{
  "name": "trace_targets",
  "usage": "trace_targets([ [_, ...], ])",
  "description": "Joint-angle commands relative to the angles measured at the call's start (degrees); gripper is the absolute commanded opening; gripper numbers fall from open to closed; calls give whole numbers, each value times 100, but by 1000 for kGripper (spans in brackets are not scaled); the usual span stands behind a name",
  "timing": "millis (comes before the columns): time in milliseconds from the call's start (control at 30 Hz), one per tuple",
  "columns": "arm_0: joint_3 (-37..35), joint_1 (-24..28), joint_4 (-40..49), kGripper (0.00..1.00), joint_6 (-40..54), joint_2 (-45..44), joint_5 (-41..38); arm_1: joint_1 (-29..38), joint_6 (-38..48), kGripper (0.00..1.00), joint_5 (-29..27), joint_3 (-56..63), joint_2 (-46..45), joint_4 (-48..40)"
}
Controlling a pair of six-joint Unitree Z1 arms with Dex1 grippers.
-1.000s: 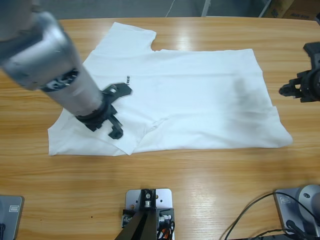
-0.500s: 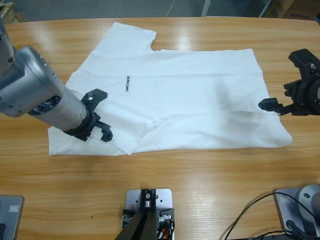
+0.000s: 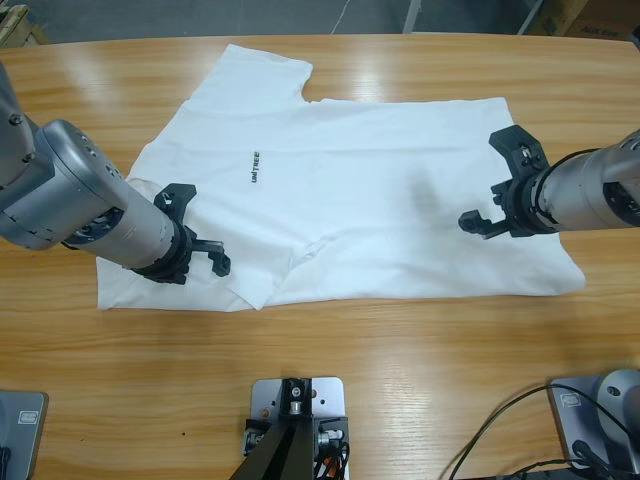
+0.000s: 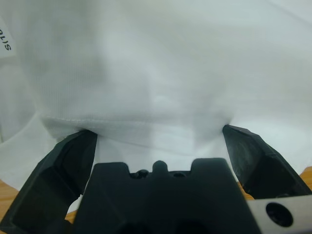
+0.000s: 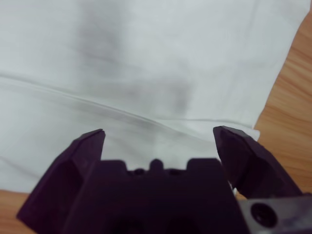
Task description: Fold clothes
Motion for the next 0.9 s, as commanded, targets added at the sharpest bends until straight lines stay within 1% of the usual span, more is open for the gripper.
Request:
trace_targets([
  [33,487,27,-103,1000,-159,464,18,52,639,908,57,226,362,51],
  [233,529,27,-95,1000,-384,541,10,50,903,913,159,400,761,-353],
  [333,555,27,-95,1000,-379,557,-10,25,1019,920,439,521,1073,-662],
  [433,546,27,-100,988,-356,569,-138,-5,1165,954,801,567,1246,-708],
  [500,548,27,-102,970,-342,582,-251,-13,1242,954,933,607,1242,-713],
  [633,624,27,-95,964,-349,536,-476,-100,1357,950,1133,706,1242,-616],
  [900,1156,27,-95,964,-375,239,-752,-595,1518,945,1412,644,1381,104],
])
